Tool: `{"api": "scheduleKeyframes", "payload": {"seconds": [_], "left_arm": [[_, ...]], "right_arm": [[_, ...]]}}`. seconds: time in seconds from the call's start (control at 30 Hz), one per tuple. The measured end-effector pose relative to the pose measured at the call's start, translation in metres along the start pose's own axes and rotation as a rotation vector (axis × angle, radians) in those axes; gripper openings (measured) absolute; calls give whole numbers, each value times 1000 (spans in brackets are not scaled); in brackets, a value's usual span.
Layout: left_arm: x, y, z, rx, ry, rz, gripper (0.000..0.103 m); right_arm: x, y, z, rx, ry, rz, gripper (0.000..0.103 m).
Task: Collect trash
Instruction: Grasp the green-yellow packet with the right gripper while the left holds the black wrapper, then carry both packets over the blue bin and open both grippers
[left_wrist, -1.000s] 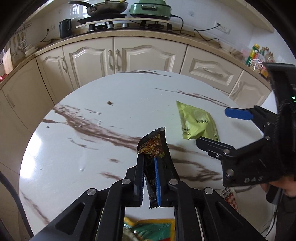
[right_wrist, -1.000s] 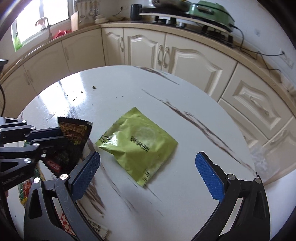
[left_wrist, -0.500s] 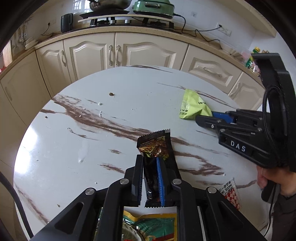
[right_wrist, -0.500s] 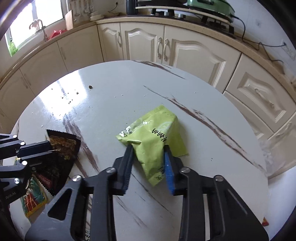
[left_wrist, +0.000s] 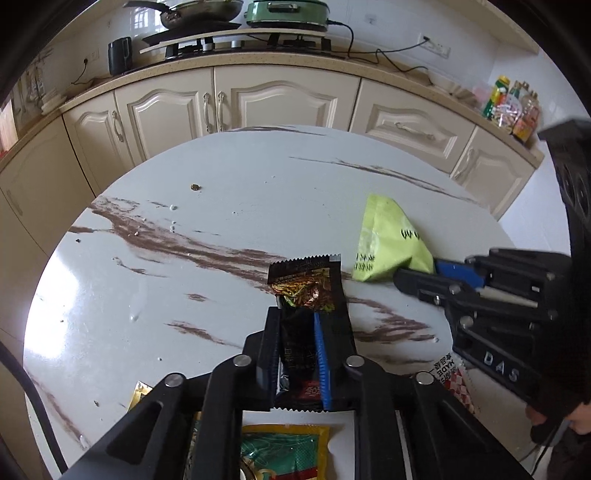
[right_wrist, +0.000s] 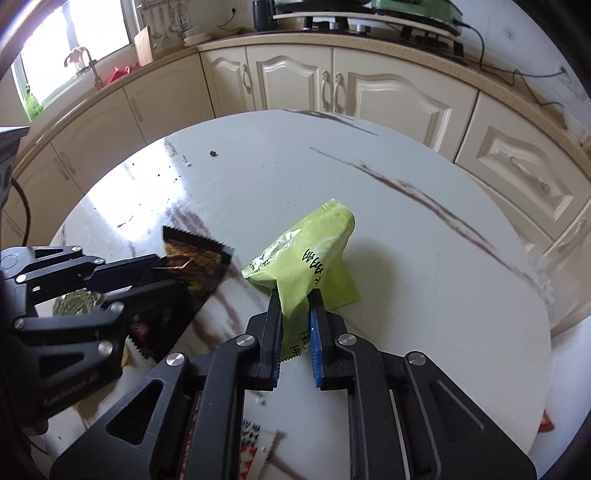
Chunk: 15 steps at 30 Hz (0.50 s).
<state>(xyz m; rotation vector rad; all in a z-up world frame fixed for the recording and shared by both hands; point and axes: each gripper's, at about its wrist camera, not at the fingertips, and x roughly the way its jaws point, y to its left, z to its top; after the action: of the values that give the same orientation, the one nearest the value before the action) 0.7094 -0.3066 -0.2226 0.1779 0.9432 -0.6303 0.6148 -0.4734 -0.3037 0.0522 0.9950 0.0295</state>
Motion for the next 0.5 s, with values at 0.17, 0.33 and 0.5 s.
{"api": "scheduleKeyframes", "payload": {"seconds": [0.17, 0.33, 0.5], "left_arm": [[-15, -4, -6, 10, -30, -25, 1], [-41, -2, -13, -4, -80, -55, 1], [-88, 20, -21, -24, -148, -77, 1]], "right_arm": [[-11, 12, -9, 4, -16, 14, 13], [-31, 30, -8, 2, -57, 28, 13], [-56, 47, -7, 9, -98, 37, 13]]}}
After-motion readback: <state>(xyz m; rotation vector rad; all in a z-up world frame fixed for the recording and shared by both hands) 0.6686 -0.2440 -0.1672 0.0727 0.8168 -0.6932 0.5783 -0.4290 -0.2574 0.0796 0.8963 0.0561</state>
